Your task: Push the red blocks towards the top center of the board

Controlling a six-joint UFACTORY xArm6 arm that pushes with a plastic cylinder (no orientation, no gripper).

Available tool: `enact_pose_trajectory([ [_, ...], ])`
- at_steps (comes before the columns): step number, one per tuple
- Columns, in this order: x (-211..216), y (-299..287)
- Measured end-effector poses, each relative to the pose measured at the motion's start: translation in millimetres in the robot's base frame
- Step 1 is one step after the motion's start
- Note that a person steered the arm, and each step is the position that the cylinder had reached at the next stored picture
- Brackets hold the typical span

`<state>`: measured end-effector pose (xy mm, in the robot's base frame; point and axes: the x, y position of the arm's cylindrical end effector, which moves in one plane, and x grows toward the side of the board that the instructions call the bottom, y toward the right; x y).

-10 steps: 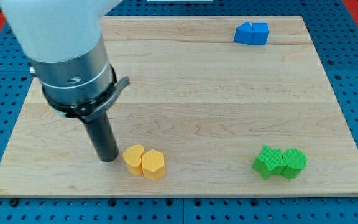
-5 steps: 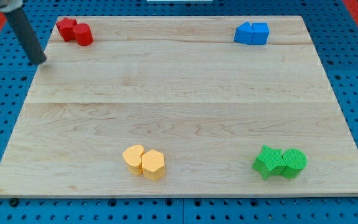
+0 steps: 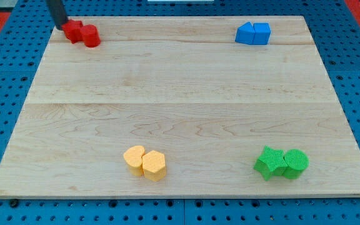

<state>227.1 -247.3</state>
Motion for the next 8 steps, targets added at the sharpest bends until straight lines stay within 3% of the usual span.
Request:
enact_pose_trajectory([
  [4, 42.1, 9.6],
  [6, 5.1, 83.2],
  [7, -31.4, 68.7],
  [8, -35.9, 58.5],
])
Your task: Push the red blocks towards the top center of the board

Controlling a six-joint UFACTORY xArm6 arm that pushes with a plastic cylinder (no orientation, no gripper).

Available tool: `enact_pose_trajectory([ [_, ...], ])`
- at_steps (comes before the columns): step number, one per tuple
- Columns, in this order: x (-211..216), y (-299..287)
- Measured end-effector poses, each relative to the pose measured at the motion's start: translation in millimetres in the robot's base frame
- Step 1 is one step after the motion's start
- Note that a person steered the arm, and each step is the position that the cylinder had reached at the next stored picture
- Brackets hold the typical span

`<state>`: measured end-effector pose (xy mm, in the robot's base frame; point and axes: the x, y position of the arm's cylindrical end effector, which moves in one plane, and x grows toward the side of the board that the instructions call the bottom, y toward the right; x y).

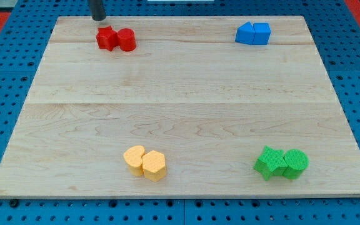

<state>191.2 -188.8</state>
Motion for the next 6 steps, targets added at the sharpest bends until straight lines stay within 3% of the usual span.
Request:
enact_pose_trajectory([
  [2, 59.3, -62.9],
  [4, 71.6, 2.9],
  [6, 102.9, 28.1],
])
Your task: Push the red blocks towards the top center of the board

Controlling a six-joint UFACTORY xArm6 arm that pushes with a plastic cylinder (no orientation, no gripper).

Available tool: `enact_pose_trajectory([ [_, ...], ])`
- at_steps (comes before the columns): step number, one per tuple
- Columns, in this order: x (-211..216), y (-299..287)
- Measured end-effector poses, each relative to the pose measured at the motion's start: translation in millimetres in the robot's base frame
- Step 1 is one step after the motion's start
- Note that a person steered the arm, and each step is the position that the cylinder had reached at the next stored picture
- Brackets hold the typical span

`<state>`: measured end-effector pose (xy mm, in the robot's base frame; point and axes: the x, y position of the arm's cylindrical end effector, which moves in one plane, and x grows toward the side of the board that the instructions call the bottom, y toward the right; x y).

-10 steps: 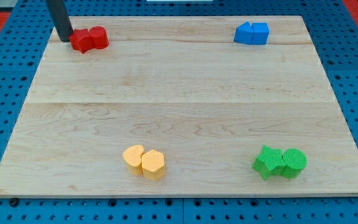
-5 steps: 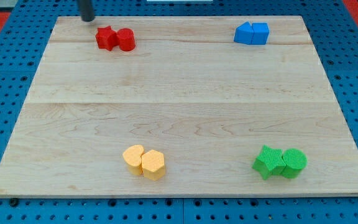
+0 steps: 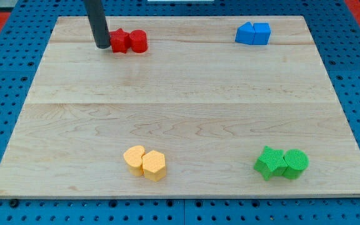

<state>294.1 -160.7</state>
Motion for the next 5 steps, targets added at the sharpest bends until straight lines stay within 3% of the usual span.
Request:
enact_pose_trajectory([
  [3, 10.5, 73.3],
  [5, 5.7, 41.8],
])
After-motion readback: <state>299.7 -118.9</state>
